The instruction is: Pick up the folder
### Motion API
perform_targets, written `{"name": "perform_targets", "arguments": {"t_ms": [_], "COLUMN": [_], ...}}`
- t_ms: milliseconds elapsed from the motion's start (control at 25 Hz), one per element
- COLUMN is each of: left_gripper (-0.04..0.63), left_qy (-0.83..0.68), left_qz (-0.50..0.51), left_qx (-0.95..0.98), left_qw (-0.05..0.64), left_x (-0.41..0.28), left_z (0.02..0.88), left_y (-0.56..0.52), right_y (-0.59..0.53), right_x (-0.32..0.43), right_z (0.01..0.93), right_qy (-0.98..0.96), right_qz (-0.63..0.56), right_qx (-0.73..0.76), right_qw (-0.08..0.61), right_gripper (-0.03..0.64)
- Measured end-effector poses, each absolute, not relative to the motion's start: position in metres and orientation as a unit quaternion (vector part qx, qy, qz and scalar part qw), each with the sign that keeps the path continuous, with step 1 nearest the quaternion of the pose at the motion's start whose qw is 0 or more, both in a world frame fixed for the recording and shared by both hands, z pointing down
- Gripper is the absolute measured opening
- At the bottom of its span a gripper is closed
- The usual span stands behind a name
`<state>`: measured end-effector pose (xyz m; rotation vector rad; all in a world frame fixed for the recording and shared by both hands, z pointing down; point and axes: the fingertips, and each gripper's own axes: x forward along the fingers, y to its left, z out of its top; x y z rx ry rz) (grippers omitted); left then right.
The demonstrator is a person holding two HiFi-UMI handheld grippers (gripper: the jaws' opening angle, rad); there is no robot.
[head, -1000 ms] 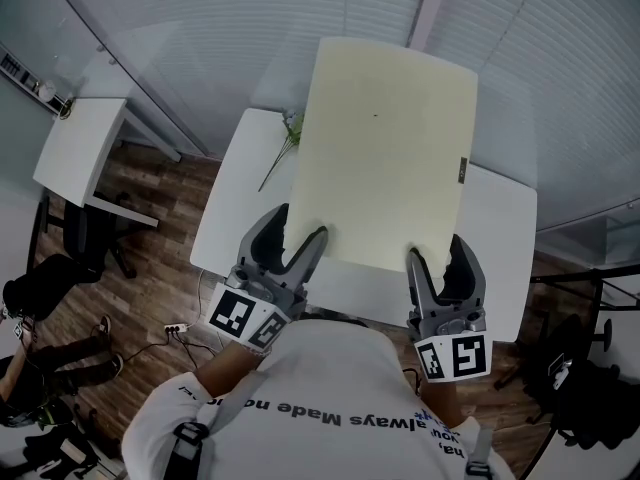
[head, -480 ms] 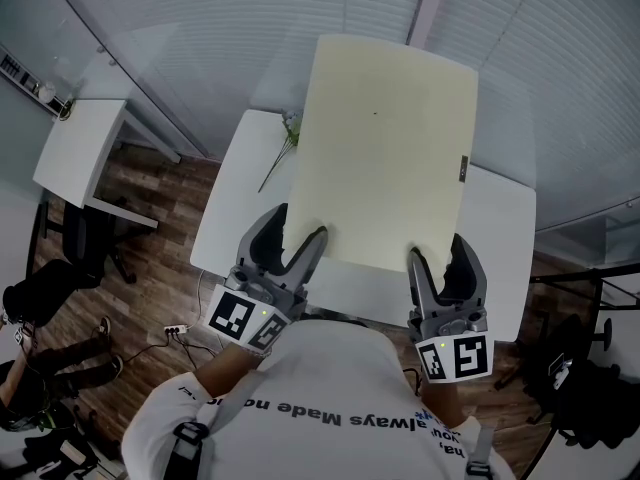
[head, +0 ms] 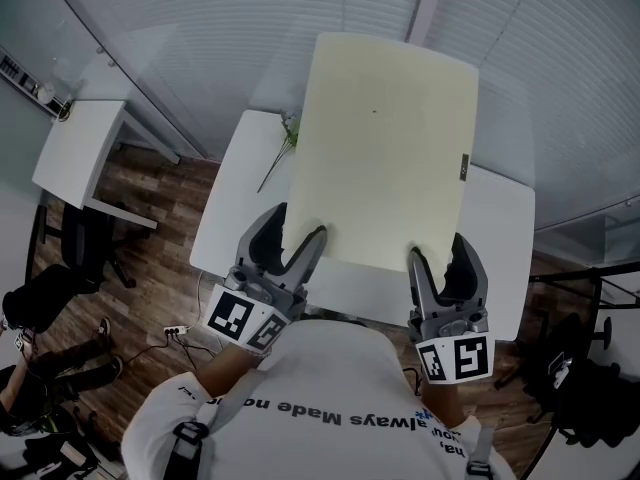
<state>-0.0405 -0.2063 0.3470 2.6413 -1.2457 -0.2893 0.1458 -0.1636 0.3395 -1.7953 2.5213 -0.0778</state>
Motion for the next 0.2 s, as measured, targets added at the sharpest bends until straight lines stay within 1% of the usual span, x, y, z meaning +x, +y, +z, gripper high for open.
{"name": "perform_targets", "arguments": {"t_ms": [200], "left_gripper": [0.267], "left_qy": [-0.422], "left_qz": [-0.101], "left_qx": [0.895], "left_qw": [0.103], "left_x": [-0.0414], "left_z": [0.3441], "left_y": [-0.2029], "right_y": [-0.1597], "right_x": [0.145], "right_z": [0.3366], "right_qy": [0.814], "right_qz": [-0.024], "right_qx": [-0.58], "right_qw": [0.024], "right_gripper": [0.27]}}
